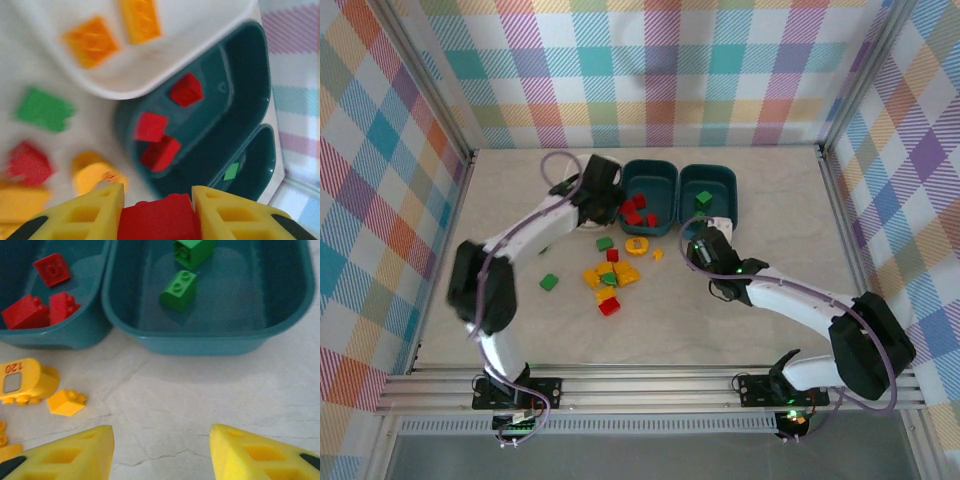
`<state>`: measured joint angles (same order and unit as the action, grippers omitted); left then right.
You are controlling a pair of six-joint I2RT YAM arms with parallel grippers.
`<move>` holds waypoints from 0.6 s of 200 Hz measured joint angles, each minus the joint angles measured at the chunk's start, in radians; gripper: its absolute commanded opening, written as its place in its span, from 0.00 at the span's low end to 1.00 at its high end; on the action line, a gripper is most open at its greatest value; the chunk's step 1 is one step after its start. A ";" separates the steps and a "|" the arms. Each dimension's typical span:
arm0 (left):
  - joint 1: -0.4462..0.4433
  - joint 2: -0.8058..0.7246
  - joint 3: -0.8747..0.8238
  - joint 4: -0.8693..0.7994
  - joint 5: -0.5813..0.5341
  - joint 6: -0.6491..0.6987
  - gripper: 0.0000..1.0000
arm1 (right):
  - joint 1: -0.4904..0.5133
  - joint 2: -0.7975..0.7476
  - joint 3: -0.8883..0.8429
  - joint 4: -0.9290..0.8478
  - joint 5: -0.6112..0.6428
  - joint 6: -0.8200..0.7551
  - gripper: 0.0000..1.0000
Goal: Sort the legos into containers by color
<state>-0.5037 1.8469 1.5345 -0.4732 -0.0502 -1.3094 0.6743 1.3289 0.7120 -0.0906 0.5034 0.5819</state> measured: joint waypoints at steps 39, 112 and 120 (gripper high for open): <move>0.000 0.379 0.441 -0.057 0.074 0.150 0.36 | -0.049 -0.041 -0.036 0.000 -0.007 0.026 0.53; -0.002 0.543 0.689 -0.179 0.132 0.308 0.84 | -0.078 -0.093 -0.060 0.000 -0.020 0.052 0.58; -0.004 0.529 0.675 -0.187 0.125 0.337 0.85 | -0.078 -0.094 -0.060 0.000 -0.026 0.055 0.58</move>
<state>-0.5076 2.3760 2.2097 -0.6605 0.0746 -0.9726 0.5964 1.2350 0.6518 -0.0902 0.4778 0.6373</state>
